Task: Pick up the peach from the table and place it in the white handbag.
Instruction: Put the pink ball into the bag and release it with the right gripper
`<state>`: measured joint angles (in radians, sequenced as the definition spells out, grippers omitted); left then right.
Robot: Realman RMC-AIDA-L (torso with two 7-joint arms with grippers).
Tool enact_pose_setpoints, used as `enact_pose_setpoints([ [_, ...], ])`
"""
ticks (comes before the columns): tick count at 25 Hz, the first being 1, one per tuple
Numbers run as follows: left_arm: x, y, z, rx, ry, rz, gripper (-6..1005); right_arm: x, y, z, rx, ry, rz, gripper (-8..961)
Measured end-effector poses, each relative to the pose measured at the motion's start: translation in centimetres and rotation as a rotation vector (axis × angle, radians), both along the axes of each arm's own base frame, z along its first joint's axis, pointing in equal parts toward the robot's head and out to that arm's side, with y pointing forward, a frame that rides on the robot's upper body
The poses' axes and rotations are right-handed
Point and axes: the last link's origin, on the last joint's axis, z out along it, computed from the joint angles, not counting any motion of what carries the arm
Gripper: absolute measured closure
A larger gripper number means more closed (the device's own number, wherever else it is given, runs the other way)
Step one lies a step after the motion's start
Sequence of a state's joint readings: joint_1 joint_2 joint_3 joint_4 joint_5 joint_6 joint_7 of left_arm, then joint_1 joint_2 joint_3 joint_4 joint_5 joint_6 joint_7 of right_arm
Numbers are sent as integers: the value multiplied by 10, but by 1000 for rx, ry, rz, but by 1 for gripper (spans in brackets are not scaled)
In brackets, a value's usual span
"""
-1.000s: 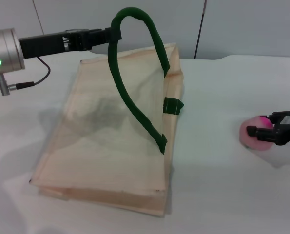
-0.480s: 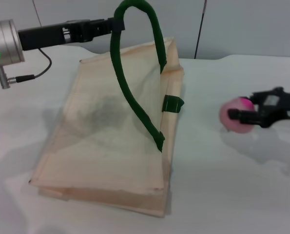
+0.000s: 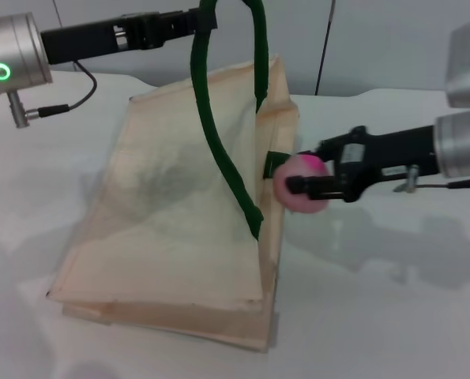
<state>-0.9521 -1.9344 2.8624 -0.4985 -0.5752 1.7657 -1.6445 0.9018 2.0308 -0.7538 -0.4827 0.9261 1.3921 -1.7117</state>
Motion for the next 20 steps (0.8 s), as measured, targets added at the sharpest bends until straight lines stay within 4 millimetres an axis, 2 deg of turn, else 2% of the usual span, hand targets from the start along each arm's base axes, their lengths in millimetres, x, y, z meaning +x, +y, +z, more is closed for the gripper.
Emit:
enact_pose_setpoints([
  [4, 8, 3, -1, -2, -4, -18, 879, -19, -2, -15, -48, 10, 56, 494],
  [13, 23, 8, 0, 3, -36, -55, 879, -42, -4, -40, -94, 1, 122, 496],
  [20, 27, 6, 5, 8, -78, -73, 879, -53, -3, -48, -78, 6, 145, 497],
])
